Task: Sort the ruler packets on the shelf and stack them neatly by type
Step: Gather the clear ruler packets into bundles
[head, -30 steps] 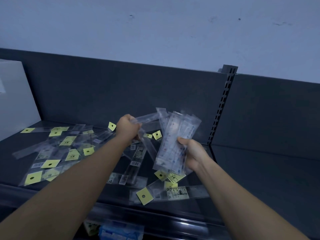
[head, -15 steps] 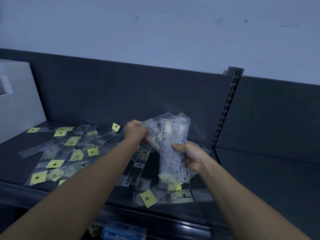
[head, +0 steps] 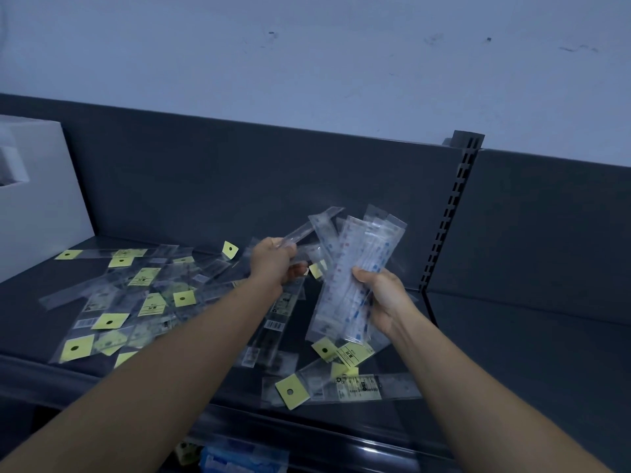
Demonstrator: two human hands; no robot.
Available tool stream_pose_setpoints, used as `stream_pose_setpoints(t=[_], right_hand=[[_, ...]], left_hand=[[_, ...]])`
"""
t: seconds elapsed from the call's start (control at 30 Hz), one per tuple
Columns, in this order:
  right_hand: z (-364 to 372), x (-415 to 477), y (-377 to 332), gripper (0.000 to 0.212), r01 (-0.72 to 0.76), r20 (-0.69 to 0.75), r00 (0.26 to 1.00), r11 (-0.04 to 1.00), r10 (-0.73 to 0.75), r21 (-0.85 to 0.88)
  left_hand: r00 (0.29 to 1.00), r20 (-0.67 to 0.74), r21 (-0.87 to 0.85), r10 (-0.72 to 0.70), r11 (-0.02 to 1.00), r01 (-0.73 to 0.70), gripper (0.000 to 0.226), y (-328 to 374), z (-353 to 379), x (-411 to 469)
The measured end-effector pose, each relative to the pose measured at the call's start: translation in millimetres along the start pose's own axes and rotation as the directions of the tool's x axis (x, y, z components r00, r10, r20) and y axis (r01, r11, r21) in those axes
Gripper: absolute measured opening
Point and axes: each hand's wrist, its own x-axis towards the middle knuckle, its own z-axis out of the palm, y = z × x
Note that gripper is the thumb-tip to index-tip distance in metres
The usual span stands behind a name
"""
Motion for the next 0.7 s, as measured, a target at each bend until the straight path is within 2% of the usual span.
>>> stream_pose_setpoints(t=[0.13,0.23,0.33,0.4,0.5,0.57,0.7], right_hand=[[0.0,3.1,-3.7,0.017,-0.030,-0.067,0.997,0.991,0.040,0.134],[1.1,4.2,-2.5,0.016,-0.086,-0.019,0.996,0.974,0.092,0.209],[1.7,7.3,2.5,0.029,-0.146,0.022,0.989,0.963,0.145,0.226],[1.7,8.1,3.6,0.036,-0.178,0.028,0.984,0.962,0.176,0.207],[2.4,8.4,3.5,0.035,-0.185,0.048,0.983,0.965,0.179,0.184],[3.5,8.2,4.2,0.033,-0.187,0.066,0.982,0.966,0.178,0.177],[6.5,7.2,9.4,0.038,-0.232,0.036,0.973,0.967,0.229,0.101]], left_hand=[[0.999,0.039,-0.021,0.036,0.999,-0.035,0.010,-4.2,-2.9,-3.9],[0.981,0.183,-0.033,0.060,0.998,-0.055,0.019,-7.0,2.4,-15.6],[0.948,0.312,-0.019,0.066,0.998,-0.063,0.029,-9.5,8.5,-20.3],[0.932,0.361,0.052,0.028,0.997,-0.050,0.033,-8.8,8.2,-19.0],[0.889,0.457,0.277,0.002,0.950,-0.145,0.042,-10.2,4.4,-19.6],[0.845,0.534,0.359,-0.016,0.909,-0.210,0.058,-12.8,0.1,-19.0],[0.744,0.648,0.456,-0.162,0.865,-0.208,0.084,-10.2,-14.3,-22.5]])
